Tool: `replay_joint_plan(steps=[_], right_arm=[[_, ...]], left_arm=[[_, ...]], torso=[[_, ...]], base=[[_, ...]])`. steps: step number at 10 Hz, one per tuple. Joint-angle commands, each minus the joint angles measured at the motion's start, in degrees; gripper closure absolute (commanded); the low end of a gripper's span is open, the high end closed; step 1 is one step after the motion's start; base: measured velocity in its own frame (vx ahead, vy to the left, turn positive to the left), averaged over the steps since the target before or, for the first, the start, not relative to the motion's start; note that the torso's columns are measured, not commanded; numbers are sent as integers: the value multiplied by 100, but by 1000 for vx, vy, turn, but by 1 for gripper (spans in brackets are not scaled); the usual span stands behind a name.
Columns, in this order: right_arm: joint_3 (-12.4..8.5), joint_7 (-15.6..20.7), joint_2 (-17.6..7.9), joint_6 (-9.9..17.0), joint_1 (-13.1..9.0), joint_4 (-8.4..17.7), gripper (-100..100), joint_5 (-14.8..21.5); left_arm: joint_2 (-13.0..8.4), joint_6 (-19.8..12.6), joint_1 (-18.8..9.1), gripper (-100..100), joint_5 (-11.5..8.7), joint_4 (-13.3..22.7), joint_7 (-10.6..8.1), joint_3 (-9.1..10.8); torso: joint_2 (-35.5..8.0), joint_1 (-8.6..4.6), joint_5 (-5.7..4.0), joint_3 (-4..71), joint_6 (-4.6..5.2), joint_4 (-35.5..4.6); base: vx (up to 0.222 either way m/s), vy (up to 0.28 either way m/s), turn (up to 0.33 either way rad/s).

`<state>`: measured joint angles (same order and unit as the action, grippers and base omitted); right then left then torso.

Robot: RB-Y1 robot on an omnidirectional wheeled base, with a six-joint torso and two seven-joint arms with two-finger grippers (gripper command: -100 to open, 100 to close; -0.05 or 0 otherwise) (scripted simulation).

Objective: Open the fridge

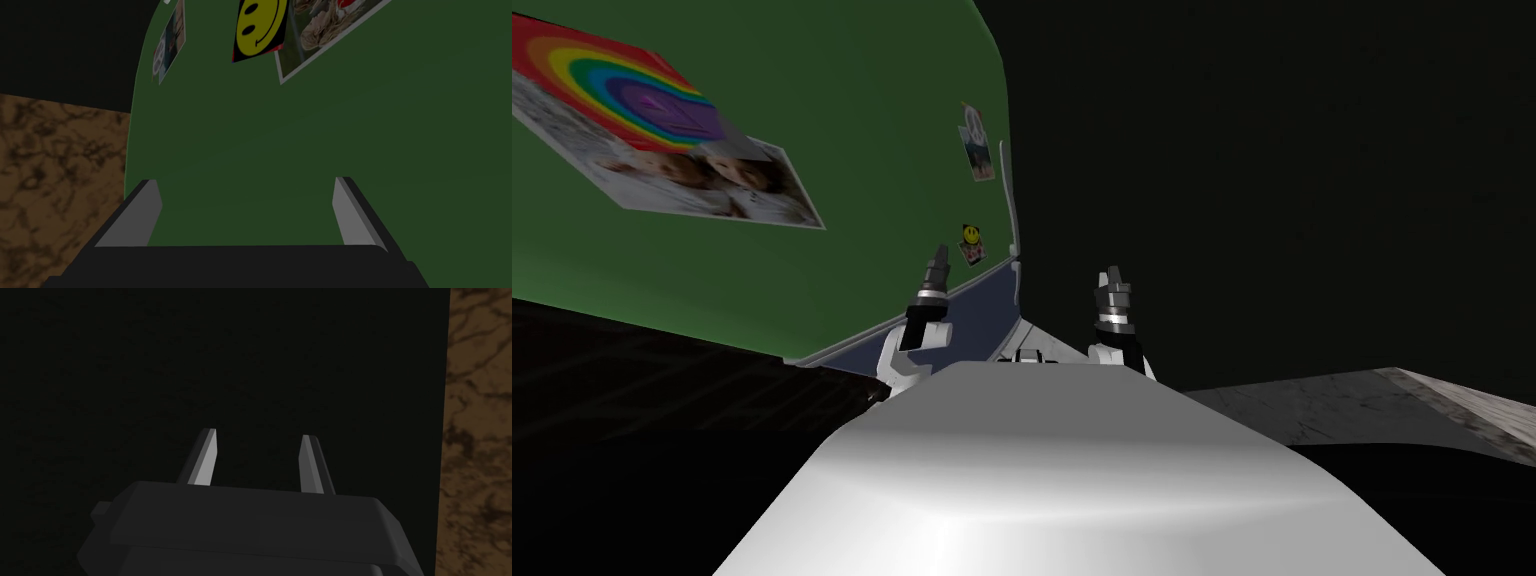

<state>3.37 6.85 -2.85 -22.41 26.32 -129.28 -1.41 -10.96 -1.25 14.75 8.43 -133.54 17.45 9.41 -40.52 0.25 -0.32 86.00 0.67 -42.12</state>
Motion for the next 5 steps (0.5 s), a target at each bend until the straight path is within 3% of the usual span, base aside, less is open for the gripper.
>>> replay_joint_plan(steps=[1,4,5], right_arm=[[-1,0,0,0,0,0,0,0],[0,0,0,0,0,0,0,0],[0,0,0,0,1,0,0,0]], left_arm=[[-36,-435,-352,-100,80,10,191,100],[-53,-855,-571,-100,116,15,303,149],[-53,-855,-571,-100,116,15,303,149]], torso=[[14,9,5,9,1,9],[109,14,-12,84,42,21],[126,19,-11,98,42,27]], base=[[49,-38,-54],[50,-42,-26],[30,-28,-21]])
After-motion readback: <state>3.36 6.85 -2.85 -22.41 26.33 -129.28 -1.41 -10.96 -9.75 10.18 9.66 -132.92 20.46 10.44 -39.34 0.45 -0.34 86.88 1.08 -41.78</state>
